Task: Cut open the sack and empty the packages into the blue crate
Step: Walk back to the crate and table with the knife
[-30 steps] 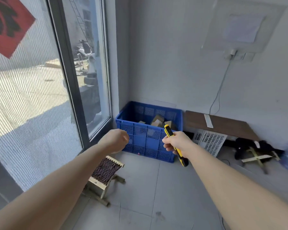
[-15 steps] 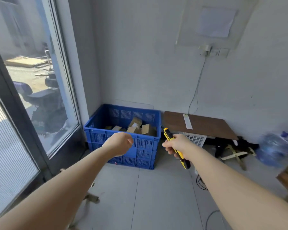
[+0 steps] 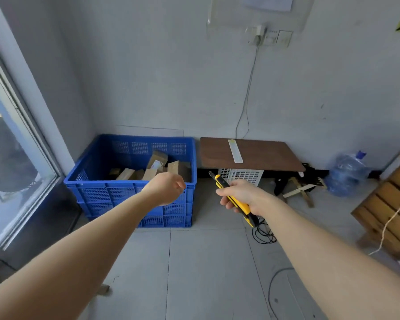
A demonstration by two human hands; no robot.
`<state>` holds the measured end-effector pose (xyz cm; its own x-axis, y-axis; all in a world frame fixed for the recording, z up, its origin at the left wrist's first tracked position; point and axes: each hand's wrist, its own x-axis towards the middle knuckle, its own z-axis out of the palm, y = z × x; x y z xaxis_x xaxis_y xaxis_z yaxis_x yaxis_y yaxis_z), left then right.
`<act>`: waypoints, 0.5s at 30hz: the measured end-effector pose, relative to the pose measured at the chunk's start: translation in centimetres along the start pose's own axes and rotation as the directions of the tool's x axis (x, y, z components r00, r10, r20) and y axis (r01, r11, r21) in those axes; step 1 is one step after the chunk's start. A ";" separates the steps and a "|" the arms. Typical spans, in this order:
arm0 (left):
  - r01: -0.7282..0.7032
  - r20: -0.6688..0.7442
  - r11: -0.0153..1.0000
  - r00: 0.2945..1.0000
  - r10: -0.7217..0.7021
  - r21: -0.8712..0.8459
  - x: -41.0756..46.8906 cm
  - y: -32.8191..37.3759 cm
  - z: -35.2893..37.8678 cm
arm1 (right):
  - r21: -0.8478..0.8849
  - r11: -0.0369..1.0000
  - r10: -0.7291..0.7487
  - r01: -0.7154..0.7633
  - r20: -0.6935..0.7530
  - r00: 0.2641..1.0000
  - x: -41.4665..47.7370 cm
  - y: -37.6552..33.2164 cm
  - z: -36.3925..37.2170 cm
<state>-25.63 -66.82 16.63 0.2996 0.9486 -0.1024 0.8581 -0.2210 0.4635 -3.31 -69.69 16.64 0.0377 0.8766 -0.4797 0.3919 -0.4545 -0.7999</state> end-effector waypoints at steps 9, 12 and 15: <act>-0.085 0.074 0.996 0.994 0.086 -0.011 12.1 -0.7 -0.1 | 0.048 0.998 0.044 -0.041 -0.061 0.997 8.9 -2.0 -4.2; -0.083 0.095 0.996 0.992 0.086 -0.031 15.7 -0.7 0.2 | 0.059 0.996 0.073 -0.068 -0.076 0.994 11.6 -2.2 -5.6; -0.107 0.119 0.994 0.987 0.108 -0.016 19.2 -0.4 0.6 | 0.088 0.992 0.100 -0.093 -0.079 0.992 14.6 -2.4 -7.2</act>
<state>-19.97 -48.67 13.92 0.4379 0.8853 -0.1562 0.8144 -0.3171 0.4859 2.90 -54.70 14.13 0.1498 0.8364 -0.5273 0.3047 -0.5464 -0.7801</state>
